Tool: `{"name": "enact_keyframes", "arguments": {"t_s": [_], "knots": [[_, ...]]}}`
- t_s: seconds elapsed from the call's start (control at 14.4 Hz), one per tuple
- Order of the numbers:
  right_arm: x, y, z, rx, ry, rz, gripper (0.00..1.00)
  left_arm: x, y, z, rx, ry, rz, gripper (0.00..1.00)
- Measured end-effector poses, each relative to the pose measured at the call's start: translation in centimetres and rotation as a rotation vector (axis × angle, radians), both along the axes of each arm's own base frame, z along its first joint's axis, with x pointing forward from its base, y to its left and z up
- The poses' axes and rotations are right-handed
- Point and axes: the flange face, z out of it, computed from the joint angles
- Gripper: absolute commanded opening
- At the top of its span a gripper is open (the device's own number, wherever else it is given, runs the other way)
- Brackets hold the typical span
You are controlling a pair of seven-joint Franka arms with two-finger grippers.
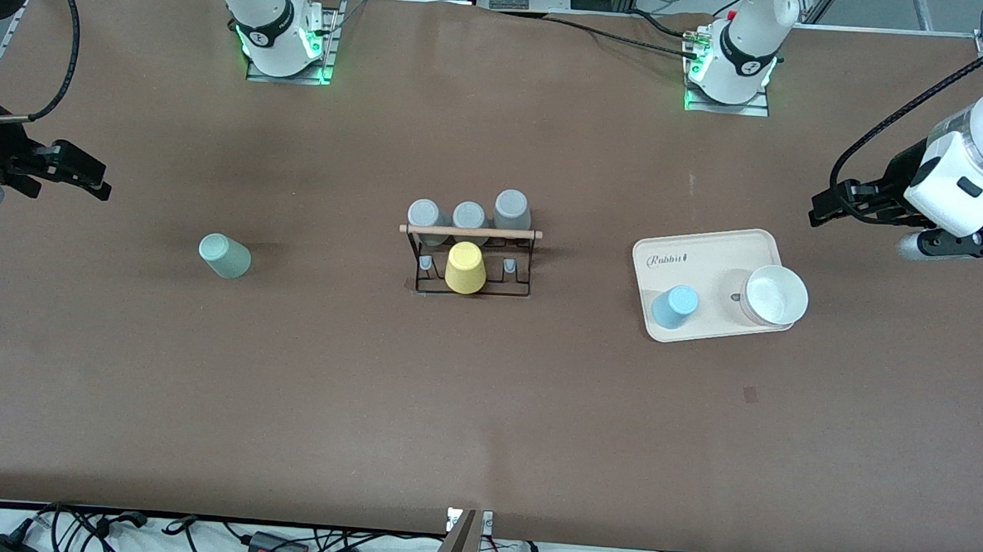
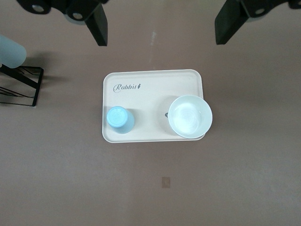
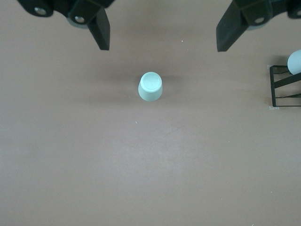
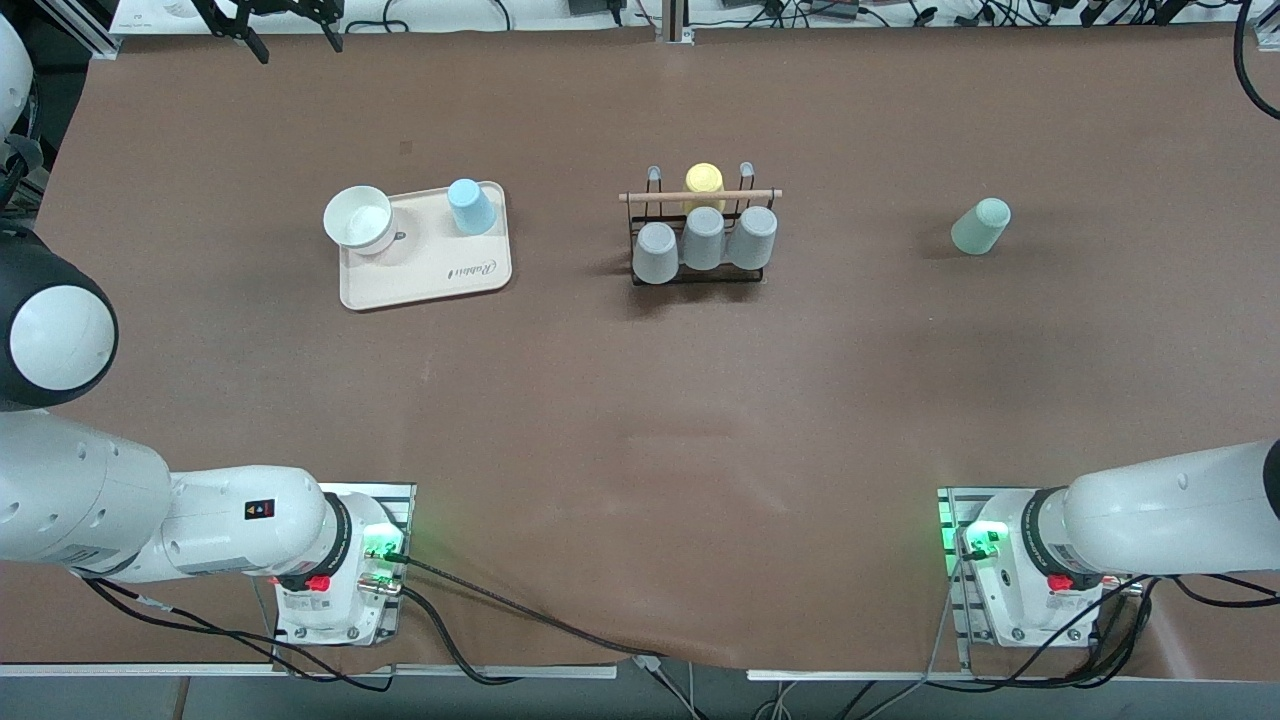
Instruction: Hang scattered cups on rack with three cups
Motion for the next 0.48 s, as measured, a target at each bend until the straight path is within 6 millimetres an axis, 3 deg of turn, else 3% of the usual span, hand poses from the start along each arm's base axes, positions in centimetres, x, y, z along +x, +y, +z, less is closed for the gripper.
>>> {"name": "enact_keyframes", "arguments": {"t_s": [0.48], "knots": [[-0.21,-0.01,-0.17,0.001,0.02,0.0,1.0,0.37,-0.19,-0.85,-0.002,0.013,-0.005,1.0]]}}
